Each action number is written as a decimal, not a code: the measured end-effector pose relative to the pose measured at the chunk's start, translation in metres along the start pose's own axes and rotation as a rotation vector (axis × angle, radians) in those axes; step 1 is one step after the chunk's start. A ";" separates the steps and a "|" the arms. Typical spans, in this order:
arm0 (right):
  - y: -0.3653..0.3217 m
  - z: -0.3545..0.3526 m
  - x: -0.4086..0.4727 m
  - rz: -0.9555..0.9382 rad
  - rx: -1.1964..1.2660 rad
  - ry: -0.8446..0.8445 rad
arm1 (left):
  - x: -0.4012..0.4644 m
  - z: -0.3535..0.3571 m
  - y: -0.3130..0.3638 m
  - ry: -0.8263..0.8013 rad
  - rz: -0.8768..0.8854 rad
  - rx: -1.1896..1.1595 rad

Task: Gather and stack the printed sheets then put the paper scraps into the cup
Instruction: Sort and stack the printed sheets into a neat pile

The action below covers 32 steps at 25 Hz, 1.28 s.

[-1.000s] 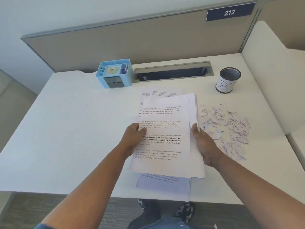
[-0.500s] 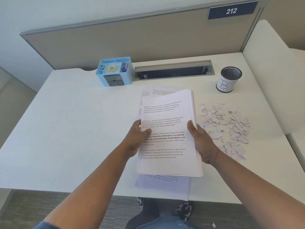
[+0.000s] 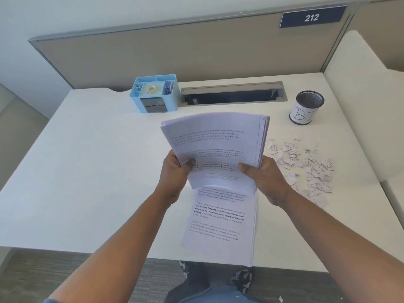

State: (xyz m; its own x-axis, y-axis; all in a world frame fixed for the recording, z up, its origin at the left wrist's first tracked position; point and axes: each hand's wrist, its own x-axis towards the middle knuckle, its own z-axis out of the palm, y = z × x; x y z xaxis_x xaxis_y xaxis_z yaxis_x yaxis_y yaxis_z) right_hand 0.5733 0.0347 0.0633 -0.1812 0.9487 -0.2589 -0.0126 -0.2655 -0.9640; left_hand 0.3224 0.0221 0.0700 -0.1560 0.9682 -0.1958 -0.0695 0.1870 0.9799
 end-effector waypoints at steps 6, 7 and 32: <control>0.015 0.005 0.000 0.037 -0.060 0.016 | -0.010 0.002 -0.013 -0.030 -0.011 -0.029; 0.015 0.005 0.000 0.039 -0.059 0.021 | -0.010 0.003 -0.012 -0.032 -0.011 -0.038; 0.025 0.006 -0.013 0.028 -0.186 -0.010 | -0.023 0.000 -0.025 0.032 -0.035 0.210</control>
State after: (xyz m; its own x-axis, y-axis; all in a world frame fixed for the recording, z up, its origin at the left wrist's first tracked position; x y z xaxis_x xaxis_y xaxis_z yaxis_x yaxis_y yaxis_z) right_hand 0.5693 0.0144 0.0430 -0.1885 0.9394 -0.2864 0.1747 -0.2549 -0.9511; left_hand 0.3274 -0.0049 0.0499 -0.1890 0.9552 -0.2279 0.1306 0.2545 0.9582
